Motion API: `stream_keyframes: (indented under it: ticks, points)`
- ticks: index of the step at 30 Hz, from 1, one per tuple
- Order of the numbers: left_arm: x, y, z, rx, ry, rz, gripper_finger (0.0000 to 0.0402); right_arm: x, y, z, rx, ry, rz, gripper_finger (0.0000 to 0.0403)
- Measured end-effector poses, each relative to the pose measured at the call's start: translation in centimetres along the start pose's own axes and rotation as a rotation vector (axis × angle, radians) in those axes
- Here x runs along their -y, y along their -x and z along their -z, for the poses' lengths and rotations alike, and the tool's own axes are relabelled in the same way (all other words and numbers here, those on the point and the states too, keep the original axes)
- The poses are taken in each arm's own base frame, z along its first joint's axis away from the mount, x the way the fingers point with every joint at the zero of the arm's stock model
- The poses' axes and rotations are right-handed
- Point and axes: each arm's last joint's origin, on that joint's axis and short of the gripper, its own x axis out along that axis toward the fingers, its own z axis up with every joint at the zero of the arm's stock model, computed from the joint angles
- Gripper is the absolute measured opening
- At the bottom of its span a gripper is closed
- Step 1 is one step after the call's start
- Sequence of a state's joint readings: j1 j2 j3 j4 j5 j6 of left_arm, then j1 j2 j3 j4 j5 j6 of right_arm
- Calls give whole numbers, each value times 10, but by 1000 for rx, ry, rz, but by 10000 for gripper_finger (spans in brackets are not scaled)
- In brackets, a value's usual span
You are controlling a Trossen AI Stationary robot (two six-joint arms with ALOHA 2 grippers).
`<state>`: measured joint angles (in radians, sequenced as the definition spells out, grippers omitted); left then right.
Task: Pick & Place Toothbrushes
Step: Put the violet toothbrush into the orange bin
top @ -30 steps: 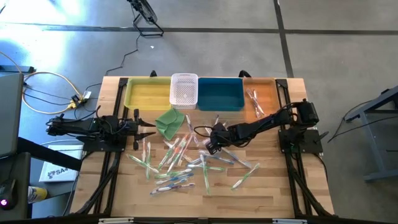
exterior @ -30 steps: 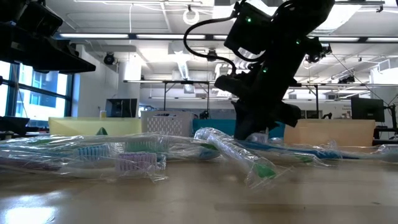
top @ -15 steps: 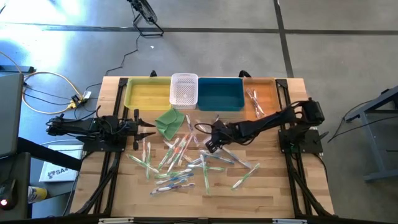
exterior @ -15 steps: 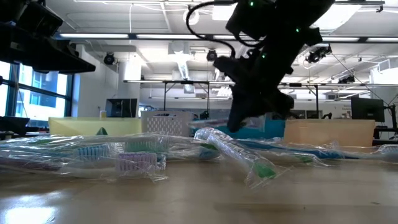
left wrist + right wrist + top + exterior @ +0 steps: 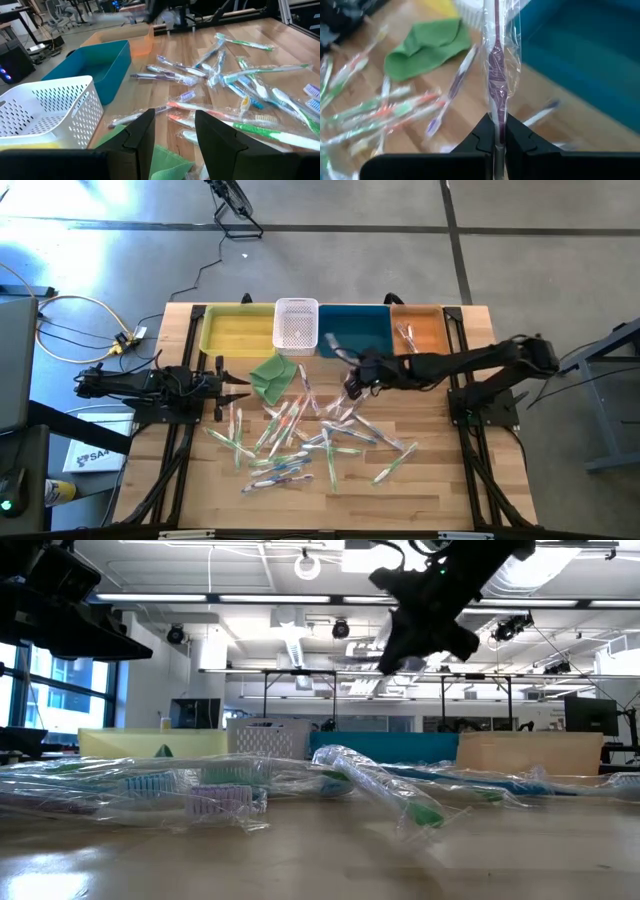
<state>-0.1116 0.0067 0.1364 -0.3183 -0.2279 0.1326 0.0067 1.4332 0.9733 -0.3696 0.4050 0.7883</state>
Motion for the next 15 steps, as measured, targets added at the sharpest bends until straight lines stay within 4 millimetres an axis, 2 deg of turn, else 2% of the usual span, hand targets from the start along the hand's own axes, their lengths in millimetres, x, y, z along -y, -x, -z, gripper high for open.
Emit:
stream_keyframes:
  ticks: [8,15]
  points:
    - [0,0,0,-3,-1,-1,136,26,31,-19,40,19,71,9]
    - [0,0,1,-5,-1,-2,136,49,40,-29,22,34,152,9]
